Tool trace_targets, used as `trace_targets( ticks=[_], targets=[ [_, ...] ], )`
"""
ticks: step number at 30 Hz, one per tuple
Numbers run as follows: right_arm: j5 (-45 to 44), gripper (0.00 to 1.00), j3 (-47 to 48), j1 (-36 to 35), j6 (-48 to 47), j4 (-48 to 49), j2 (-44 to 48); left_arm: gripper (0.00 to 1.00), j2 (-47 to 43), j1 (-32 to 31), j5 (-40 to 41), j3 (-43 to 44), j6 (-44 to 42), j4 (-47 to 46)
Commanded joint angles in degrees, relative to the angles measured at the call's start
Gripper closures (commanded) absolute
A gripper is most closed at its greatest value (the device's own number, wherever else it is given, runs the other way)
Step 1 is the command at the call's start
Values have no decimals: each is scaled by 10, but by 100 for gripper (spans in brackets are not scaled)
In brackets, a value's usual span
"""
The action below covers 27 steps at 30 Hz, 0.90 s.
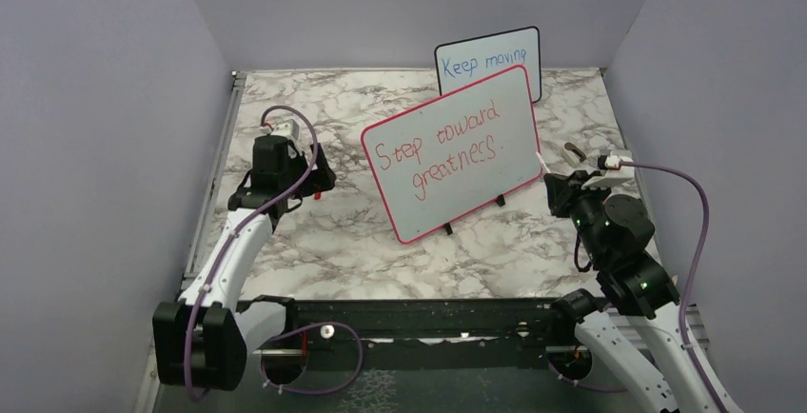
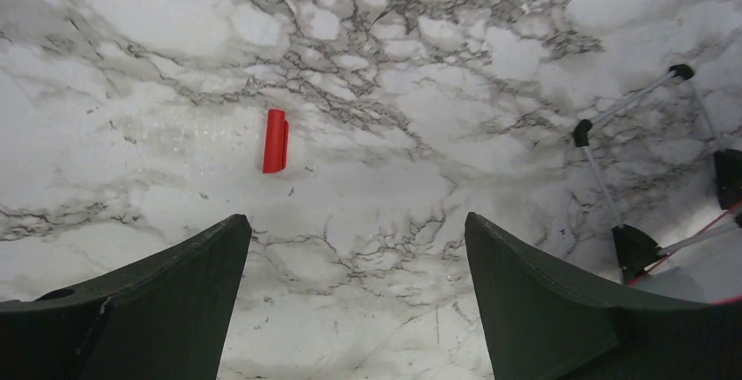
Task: Write a sentence on the whiteboard
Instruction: Close the whiteboard marker at the center of the board.
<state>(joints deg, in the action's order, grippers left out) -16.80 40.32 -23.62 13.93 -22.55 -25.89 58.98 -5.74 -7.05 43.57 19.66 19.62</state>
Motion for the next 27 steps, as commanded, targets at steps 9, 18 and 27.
trace_targets(
  ticks=[9, 18, 27],
  targets=[
    [37, 100, -12, 2, 10, 5, 22, 20, 207, 7, 52, 61, -22, 39],
    [45, 100, -14, 2, 11, 6, 19, 45, 315, 23, 47, 129, -64, 68],
    [42, 100, -14, 2, 10, 4, 15, 63, 371, 36, 15, 165, -92, 93]
  ],
)
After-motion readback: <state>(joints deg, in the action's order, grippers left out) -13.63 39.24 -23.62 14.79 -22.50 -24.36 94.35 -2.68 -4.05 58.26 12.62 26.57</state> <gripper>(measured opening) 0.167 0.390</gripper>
